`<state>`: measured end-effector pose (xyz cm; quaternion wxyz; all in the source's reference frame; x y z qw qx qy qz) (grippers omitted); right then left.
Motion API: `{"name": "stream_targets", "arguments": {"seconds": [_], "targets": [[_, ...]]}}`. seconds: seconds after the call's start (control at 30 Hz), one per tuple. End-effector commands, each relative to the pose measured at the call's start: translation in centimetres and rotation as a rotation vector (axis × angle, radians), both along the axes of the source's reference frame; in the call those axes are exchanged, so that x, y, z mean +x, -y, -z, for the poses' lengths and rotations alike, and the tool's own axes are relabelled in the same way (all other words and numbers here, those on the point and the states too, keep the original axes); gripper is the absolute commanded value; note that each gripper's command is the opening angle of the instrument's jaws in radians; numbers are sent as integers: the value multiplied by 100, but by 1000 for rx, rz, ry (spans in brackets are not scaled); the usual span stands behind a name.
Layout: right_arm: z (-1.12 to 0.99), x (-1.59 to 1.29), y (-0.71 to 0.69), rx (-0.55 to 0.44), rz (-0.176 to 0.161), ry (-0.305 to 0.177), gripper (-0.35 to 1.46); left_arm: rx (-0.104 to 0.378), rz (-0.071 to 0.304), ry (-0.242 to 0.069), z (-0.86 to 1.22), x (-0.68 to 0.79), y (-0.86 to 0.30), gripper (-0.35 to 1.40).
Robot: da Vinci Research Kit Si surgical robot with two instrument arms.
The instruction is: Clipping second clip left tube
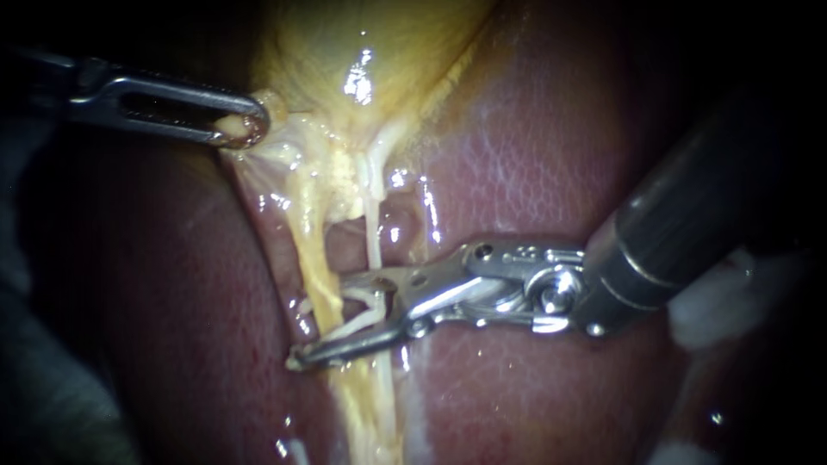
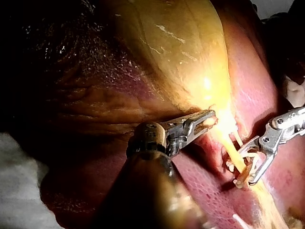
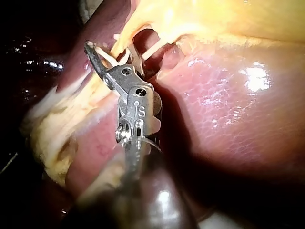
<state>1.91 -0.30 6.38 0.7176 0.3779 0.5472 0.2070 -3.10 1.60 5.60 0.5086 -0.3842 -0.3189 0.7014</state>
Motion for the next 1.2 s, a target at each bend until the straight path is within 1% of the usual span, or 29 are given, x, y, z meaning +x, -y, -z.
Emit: {"name": "stream_targets", "arguments": {"seconds": [0.03, 0.2, 0.37, 0.43, 0.53, 0.63, 0.77, 0.8, 0.93, 0.97, 1.0, 1.03, 1.2], "targets": [[3, 2, 1, 7, 5, -14, 50, 0, 0, 0, 0, 0, 0, -35], [21, 5, 4, 20, 32, -63, 48, 0, 0, 0, 0, 0, 0, -35], [42, 5, 1, 34, 38, -100, 45, 0, 0, 0, 0, 0, 0, -35], [46, 6, -1, 41, 34, -98, 44, 0, 0, 0, 0, 0, 0, -35], [50, 4, -2, 76, 31, -87, 39, 0, 0, 0, 0, 0, 0, -35], [51, 2, -2, 99, 30, -80, 31, 0, 0, 0, 0, 0, 0, -35], [52, -1, -1, 138, 28, -67, 11, 0, 0, 0, 0, 0, 0, -35], [52, -2, -1, 138, 29, -67, 2, 0, 0, 0, 0, 0, 0, -35], [52, -5, -1, 139, 31, -68, -16, 0, 0, 0, 0, 0, 0, -35], [53, -5, -1, 144, 31, -66, -22, 0, 0, 0, 0, 0, 0, -35], [53, -6, 0, 155, 31, -63, -32, 0, 0, 0, 0, 0, 0, -35], [53, -7, 0, 172, 30, -58, -35, 0, 0, 0, 0, 0, 0, -35], [53, -11, 1, 189, 31, -53, -35, 0, 0, 0, 0, 0, 0, -35]]}}
